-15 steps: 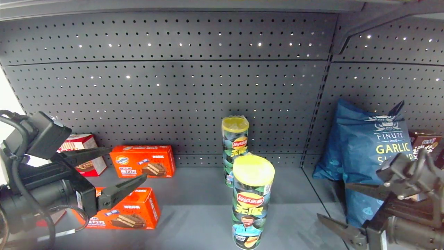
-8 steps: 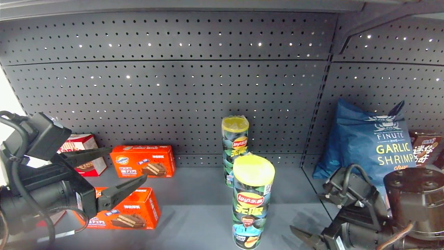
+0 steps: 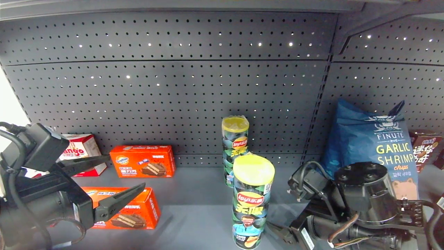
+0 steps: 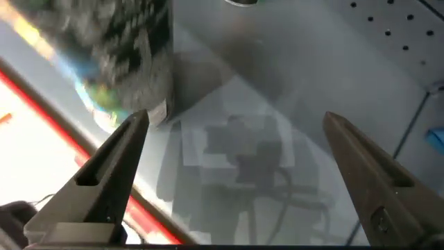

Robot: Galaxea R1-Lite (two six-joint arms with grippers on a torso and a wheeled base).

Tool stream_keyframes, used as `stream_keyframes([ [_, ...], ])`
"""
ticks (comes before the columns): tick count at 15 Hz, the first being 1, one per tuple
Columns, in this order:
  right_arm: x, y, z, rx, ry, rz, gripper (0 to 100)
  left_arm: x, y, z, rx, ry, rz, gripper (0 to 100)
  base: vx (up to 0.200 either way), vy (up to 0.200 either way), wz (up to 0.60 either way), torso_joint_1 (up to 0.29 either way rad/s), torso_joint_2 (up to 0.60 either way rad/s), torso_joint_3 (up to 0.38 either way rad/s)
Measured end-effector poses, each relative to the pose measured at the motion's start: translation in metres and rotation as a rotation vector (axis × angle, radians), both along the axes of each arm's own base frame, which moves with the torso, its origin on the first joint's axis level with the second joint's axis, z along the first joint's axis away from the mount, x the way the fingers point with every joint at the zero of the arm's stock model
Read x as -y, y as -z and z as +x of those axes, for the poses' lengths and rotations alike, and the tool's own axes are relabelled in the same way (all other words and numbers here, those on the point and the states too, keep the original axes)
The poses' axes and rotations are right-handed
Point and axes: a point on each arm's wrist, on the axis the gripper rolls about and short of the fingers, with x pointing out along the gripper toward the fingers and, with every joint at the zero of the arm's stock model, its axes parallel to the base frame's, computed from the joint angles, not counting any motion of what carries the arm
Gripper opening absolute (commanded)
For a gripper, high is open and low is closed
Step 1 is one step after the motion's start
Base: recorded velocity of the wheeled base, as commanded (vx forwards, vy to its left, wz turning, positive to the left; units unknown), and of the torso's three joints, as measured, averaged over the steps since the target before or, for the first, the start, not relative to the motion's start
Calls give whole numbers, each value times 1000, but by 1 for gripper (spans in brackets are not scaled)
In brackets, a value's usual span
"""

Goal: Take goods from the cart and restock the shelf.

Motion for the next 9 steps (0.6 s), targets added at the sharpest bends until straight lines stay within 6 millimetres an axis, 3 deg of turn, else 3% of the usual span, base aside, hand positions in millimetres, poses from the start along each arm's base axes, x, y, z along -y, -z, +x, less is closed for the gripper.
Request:
stream_keyframes([
  [9,-9,10,9,-16,4,-16,100,0,-1,-1,6,4,-2,100,0,0,0,0,0,0],
])
